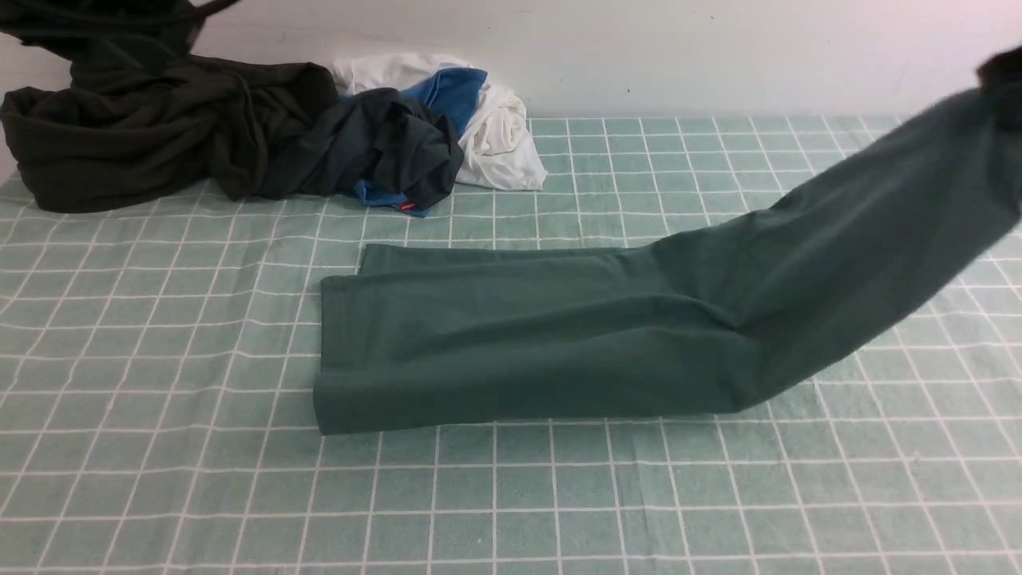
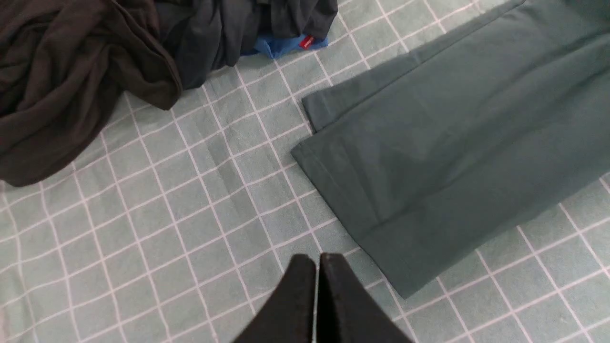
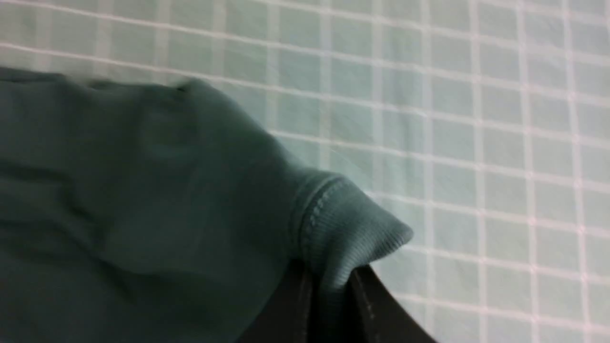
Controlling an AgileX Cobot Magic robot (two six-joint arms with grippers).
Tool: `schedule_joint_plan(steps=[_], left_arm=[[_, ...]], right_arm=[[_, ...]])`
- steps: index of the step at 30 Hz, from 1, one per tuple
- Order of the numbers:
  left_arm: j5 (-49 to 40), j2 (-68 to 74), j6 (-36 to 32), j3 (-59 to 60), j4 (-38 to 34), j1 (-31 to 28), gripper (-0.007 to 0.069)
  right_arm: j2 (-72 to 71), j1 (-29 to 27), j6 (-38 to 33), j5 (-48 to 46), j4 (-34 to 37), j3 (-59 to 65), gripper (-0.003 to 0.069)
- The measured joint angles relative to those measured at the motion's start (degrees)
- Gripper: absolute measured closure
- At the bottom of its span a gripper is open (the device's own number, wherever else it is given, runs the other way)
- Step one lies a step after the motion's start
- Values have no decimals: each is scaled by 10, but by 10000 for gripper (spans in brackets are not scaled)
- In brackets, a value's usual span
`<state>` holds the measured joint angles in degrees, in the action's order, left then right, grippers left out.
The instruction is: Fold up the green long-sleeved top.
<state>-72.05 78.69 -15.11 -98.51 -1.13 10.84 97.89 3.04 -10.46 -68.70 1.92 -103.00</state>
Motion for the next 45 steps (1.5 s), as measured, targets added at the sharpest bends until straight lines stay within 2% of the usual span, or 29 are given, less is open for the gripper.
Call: schedule_joint_plan(steps=[1,4,8,14,20,23,24,25,26,28,30,33,40,45], left_arm=[[0,-7,0,3,0,0,628],[-2,-61,1,36,0,0,628],[-2,-108,2,84,0,0,628],[-3,-165,2,148,0,0,628],[-3,-210,2,197,0,0,628],[-3,-229,2,227,11,0,628],[-3,-229,2,229,11,0,628],[-3,-237,2,242,25,0,628],[-3,-238,2,244,28,0,628],[-3,-247,6,256,46,0,627],[-4,-253,16,263,54,0,627],[-4,-257,23,266,57,0,627],[-4,-255,29,269,56,0,627],[16,-278,43,302,55,0,627]], right_arm=[[2,8,0,-1,1,-7,606],[41,149,9,-1,11,-61,606],[125,279,41,39,16,-109,606],[266,377,93,125,33,-182,606],[358,401,112,158,70,-252,575],[378,400,105,149,107,-292,441],[378,400,105,149,108,-295,441],[375,397,96,123,108,-316,354],[375,396,94,119,106,-319,345],[365,390,87,59,70,-340,256],[362,385,90,18,31,-346,220],[374,382,101,-18,-9,-331,203],[444,401,92,-24,8,-294,200],[422,402,68,-24,8,-295,199]])
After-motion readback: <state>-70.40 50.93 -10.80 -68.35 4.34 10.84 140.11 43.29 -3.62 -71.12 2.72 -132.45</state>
